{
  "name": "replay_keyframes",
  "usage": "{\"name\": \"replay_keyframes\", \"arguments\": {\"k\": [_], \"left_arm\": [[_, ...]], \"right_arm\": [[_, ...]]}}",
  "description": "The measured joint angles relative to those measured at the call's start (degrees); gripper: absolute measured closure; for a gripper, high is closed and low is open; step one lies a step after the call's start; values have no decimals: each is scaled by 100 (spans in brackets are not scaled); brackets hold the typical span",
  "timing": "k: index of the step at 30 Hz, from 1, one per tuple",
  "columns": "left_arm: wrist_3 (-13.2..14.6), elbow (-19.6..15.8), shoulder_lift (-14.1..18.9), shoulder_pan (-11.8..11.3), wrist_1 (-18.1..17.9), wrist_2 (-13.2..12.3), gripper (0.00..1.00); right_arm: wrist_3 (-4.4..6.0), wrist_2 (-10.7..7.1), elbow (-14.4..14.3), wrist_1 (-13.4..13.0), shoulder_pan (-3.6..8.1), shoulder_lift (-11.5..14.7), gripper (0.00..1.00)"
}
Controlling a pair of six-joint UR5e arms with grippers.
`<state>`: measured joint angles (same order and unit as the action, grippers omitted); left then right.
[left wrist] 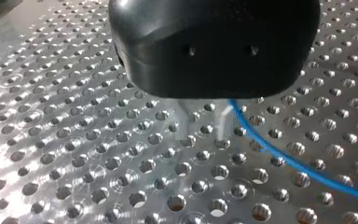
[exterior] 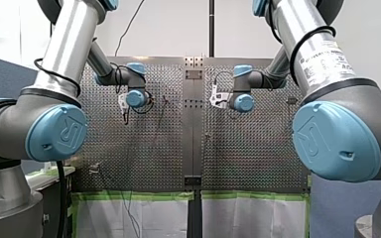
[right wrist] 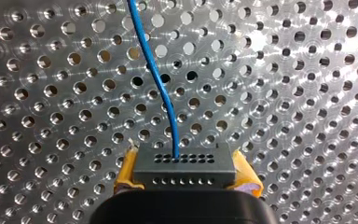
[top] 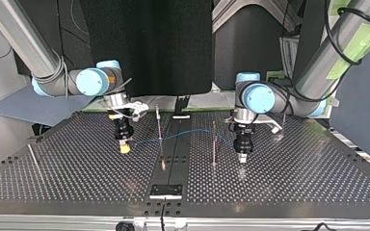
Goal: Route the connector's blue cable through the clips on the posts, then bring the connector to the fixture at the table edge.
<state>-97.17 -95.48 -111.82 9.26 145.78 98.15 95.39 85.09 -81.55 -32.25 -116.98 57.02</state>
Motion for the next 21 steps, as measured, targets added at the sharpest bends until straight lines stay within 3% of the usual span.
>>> {"name": "replay_keyframes", "arguments": {"k": [6,8,9,11,12,13,14,21], "left_arm": [[274,0,1,5,163,180,57],[381,0,1,3,209,276,44],[421,0,3,0,223,303,44],[448,-1,4,-9,242,307,18],[444,-2,3,-12,244,298,18],[438,-2,3,-15,249,286,3],[431,-2,3,-17,255,271,0],[466,-3,2,-18,422,223,0]], "right_arm": [[0,0,2,22,-5,-6,100],[0,0,2,30,-3,-8,100],[0,0,2,33,-2,-8,100],[0,0,1,40,-1,-9,100],[-1,0,2,46,-2,-9,100],[-1,0,1,51,-2,-9,100],[-1,0,1,57,-3,-9,100],[-1,0,0,76,-11,-18,100]]}}
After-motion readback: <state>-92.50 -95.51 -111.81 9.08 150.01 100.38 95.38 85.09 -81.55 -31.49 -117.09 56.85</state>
